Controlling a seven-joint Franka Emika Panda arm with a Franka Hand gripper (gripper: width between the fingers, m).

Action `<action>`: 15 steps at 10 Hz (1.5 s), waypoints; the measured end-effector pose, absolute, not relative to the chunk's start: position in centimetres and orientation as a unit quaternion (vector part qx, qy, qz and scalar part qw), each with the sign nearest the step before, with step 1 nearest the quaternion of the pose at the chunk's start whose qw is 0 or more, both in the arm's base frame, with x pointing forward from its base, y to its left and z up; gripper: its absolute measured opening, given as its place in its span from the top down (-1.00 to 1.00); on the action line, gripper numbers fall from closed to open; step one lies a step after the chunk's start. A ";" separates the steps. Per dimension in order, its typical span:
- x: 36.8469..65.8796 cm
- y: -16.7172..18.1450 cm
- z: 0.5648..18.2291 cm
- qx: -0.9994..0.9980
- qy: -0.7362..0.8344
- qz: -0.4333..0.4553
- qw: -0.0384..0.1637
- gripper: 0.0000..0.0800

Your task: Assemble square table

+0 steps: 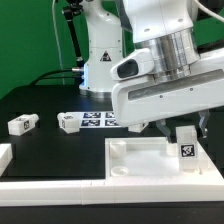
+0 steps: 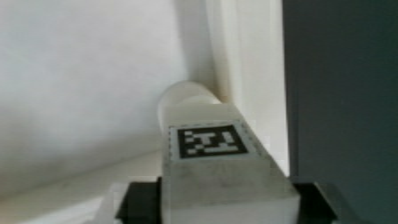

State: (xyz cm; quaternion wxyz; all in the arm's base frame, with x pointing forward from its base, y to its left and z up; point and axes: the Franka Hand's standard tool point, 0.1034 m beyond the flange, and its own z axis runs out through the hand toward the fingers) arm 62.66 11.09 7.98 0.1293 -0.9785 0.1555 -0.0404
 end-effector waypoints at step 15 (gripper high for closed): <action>62.1 12.0 7.8 -0.981 0.153 -0.006 0.122 -0.62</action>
Offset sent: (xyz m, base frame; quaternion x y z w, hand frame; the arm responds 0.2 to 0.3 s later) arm 0.0228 0.0023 0.0019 0.0684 -0.0172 0.4055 0.9114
